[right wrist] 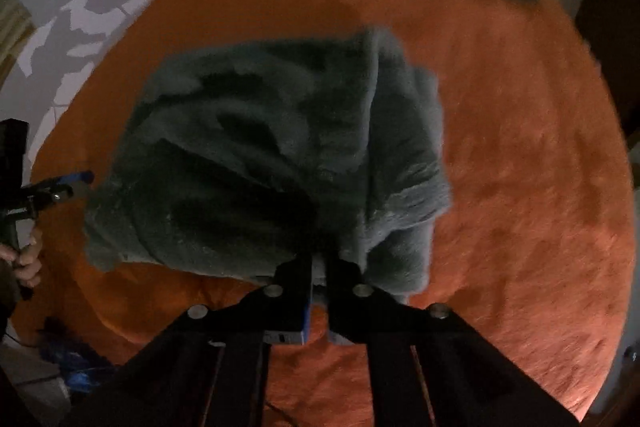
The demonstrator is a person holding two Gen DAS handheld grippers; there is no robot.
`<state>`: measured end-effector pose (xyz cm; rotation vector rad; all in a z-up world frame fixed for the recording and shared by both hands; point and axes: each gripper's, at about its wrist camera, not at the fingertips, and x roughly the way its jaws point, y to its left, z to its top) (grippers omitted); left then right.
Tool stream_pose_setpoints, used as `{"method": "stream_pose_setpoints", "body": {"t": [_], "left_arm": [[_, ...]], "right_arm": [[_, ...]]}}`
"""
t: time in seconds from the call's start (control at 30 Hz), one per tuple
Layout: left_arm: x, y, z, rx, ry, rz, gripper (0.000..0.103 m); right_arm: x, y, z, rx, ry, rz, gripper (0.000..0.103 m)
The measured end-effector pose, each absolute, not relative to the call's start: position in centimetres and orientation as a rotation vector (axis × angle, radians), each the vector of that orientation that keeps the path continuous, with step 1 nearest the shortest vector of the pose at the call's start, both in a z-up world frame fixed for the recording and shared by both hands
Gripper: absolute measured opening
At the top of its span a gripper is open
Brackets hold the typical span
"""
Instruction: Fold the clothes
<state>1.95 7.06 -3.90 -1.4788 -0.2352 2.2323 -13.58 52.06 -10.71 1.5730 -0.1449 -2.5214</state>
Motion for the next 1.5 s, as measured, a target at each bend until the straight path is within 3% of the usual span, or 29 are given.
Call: {"method": "stream_pose_setpoints", "body": {"t": [0.1, 0.17, 0.23, 0.33, 0.47, 0.53, 0.6, 0.67, 0.73, 1.07, 1.23, 1.5], "left_arm": [[2.3, 5.2, -3.8, -1.499, -0.174, 2.283, 0.077], [2.0, 4.0, -3.9, -1.528, -0.132, 2.304, 0.077], [1.7, 2.8, -4.1, -1.566, -0.095, 2.315, 0.077], [1.3, 1.4, -4.8, -1.631, -0.118, 2.281, 0.077], [0.3, 0.6, -5.5, -1.669, -0.359, 2.128, 0.077], [-0.3, 0.3, -5.9, -1.661, -0.519, 2.024, 0.077], [-1.4, 0.6, -6.7, -1.638, -0.651, 1.896, 0.077], [-2.9, 1.1, -7.4, -1.632, -0.682, 1.838, 0.077], [-4.7, 1.5, -8.0, -1.634, -0.671, 1.835, 0.077], [-12.8, 5.8, -10.4, -1.669, -0.661, 1.761, 0.077], [-14.2, 6.7, -12.9, -1.712, -0.786, 1.692, 0.080], [-15.0, 5.1, -13.9, -1.671, -0.966, 1.602, 0.081]], "right_arm": [[-13.8, 52.2, -10.3, 1.499, -0.116, -2.511, 0.013], [-14.1, 52.1, -10.9, 1.506, -0.061, -2.517, 0.040], [-14.3, 51.4, -11.6, 1.503, 0.046, -2.517, 0.060], [-13.9, 49.7, -12.1, 1.460, 0.259, -2.520, 0.063], [-14.0, 48.8, -14.2, 1.409, 0.519, -2.523, 0.063], [-14.2, 50.7, -14.1, 1.449, 0.377, -2.520, 0.063], [-15.0, 54.7, -13.8, 1.467, 0.029, -2.500, 0.063], [-16.5, 59.3, -14.2, 1.477, -0.337, -2.424, 0.073], [-18.4, 63.3, -15.2, 1.488, -0.645, -2.304, 0.075], [-30.9, 67.2, -19.7, 1.651, -0.787, -2.072, 0.082], [-33.0, 67.4, -23.0, 1.703, -0.831, -1.993, 0.103], [-34.6, 67.9, -23.8, 1.574, -0.972, -1.891, 0.103]]}}
